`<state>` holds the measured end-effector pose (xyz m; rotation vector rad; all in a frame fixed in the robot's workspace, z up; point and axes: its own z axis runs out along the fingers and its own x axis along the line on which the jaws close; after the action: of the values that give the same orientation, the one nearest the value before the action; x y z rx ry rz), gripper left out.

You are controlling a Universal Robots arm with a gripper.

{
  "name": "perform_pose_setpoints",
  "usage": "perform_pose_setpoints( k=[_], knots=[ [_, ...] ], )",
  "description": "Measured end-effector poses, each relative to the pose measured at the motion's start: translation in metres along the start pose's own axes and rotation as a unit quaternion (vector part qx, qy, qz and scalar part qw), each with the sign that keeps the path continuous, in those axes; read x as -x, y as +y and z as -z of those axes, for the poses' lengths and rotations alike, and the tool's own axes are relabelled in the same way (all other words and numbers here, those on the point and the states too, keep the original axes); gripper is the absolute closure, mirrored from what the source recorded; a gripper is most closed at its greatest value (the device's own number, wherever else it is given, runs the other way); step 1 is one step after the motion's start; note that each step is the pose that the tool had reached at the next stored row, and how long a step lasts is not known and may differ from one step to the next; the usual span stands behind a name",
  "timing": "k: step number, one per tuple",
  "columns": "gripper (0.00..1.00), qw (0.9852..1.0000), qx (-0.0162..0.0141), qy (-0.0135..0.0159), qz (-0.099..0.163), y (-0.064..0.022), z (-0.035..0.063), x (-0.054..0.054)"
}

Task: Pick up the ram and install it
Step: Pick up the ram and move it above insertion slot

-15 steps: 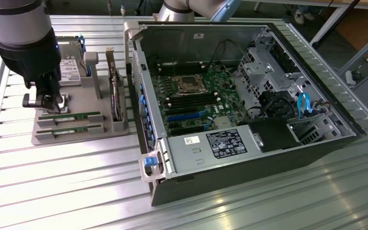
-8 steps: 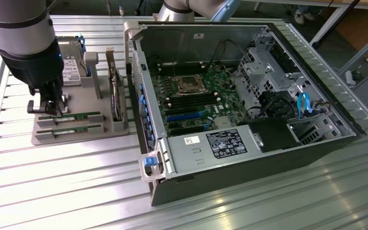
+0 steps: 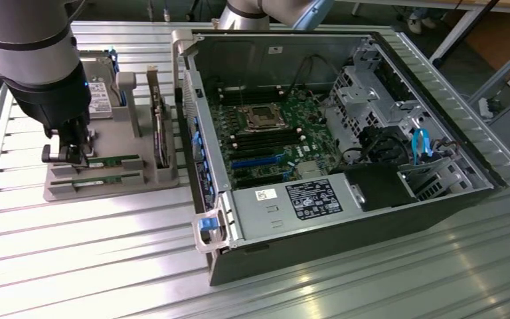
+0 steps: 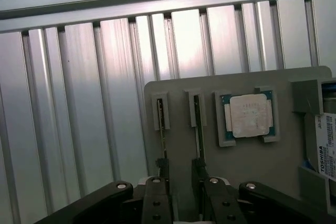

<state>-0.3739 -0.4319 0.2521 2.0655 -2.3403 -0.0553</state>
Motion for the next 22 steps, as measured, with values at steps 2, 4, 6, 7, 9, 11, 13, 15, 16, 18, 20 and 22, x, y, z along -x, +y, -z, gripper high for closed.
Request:
perform_pose_setpoints(
  k=[2, 4, 6, 7, 9, 11, 13, 15, 16, 18, 20, 22],
  knots=[
    [0.69, 1.0, 0.0, 0.0001, 0.004, 0.0, 0.0, 0.0],
    [0.69, 0.9999, 0.0001, 0.0006, 0.017, 0.0, -0.0001, 0.0],
    [0.69, 0.9998, 0.0002, 0.0007, 0.018, 0.0, 0.0, 0.0],
    [0.69, 0.9998, 0.0001, 0.0007, 0.017, 0.0, 0.0, 0.0],
    [0.69, 0.9998, 0.0001, 0.0007, 0.018, -0.0002, 0.0, -0.003],
    [0.69, 0.9998, 0.0001, 0.0006, 0.018, -0.0004, 0.0, -0.005],
    [0.69, 0.9998, 0.0001, 0.0006, 0.017, -0.0006, 0.0, -0.007],
    [0.69, 0.9998, 0.0001, 0.0007, 0.018, -0.0006, -0.0001, -0.007],
    [0.69, 0.9998, 0.0, 0.0005, 0.018, -0.0006, -0.0008, -0.007],
    [0.69, 0.9998, 0.0001, 0.0006, 0.018, -0.0008, -0.0054, -0.007],
    [0.69, 0.9998, 0.0001, 0.0006, 0.018, -0.001, -0.0113, -0.007],
    [0.69, 0.9998, 0.0001, 0.0006, 0.018, -0.0013, -0.0192, -0.007]
  ],
)
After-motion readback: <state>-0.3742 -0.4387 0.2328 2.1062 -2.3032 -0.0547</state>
